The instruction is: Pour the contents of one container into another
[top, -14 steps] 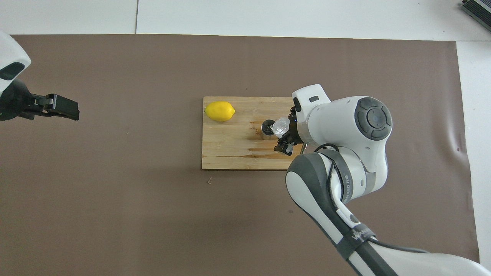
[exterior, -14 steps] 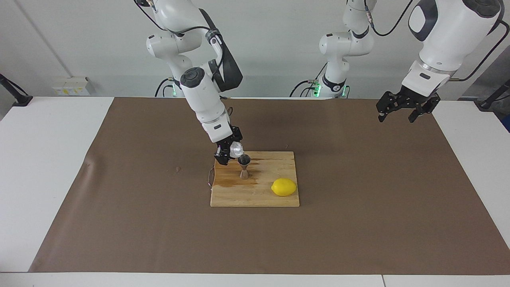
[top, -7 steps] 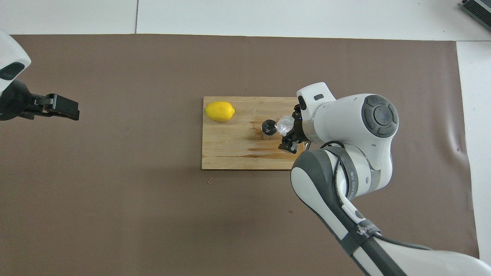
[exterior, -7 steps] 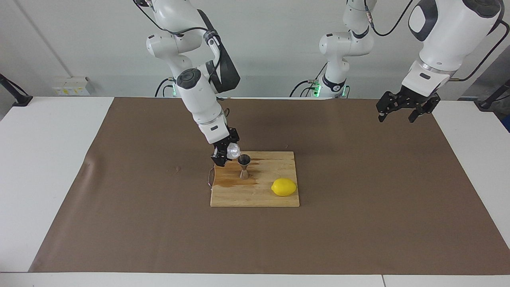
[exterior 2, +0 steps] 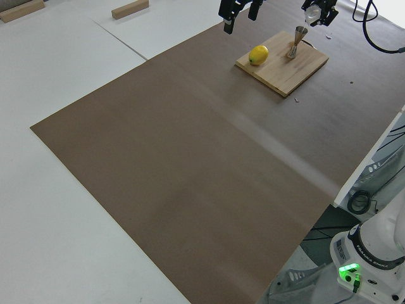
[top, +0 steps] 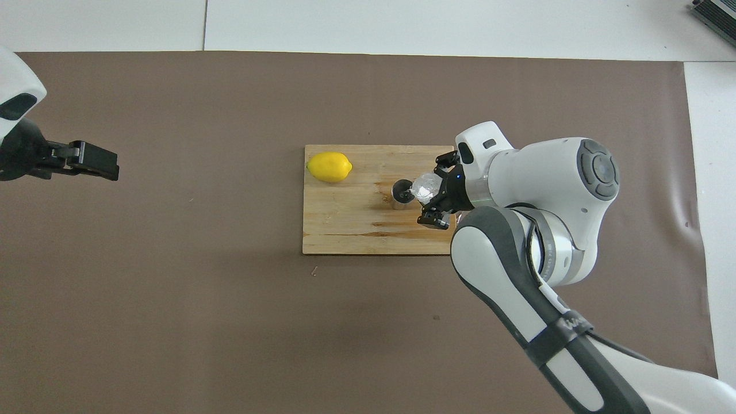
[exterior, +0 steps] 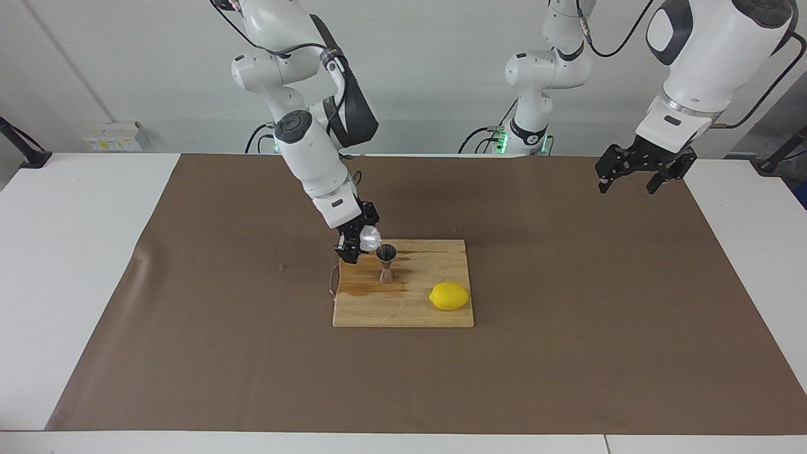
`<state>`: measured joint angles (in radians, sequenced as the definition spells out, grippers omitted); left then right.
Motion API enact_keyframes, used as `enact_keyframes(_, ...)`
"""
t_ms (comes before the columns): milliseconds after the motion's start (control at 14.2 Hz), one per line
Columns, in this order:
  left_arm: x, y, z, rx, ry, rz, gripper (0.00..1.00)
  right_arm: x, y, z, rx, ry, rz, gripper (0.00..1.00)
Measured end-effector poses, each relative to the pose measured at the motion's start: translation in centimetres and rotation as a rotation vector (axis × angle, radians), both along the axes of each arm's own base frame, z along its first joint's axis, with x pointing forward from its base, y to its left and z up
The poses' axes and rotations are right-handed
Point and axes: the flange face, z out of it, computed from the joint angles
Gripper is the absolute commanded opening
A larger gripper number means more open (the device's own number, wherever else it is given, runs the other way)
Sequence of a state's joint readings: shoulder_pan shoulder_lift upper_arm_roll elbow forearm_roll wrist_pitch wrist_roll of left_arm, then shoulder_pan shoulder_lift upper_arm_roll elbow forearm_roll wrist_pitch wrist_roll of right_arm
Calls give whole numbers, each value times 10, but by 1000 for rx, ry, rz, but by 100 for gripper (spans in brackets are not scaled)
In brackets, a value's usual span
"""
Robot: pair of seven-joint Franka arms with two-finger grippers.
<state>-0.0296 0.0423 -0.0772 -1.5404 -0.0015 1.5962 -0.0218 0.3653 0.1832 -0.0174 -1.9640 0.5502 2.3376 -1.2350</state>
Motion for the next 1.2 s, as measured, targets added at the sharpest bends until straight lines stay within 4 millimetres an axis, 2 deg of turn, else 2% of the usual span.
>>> enact_keyframes(423, 0, 0, 0, 0, 0, 0, 100, 6, -14, 1, 120, -56, 60, 23)
enact_keyframes(634, 0, 0, 0, 0, 0, 0, 100, 11, -30, 0, 152, -75, 68, 23)
enact_keyframes(775, 0, 0, 0, 0, 0, 0, 100, 15, -54, -2, 183, -69, 66, 23)
enact_keyframes(916, 0, 0, 0, 0, 0, 0, 100, 19, -90, -7, 231, -68, 79, 23)
enact_keyframes(1198, 0, 0, 0, 0, 0, 0, 100, 12, -160, -33, 316, -86, 119, 23)
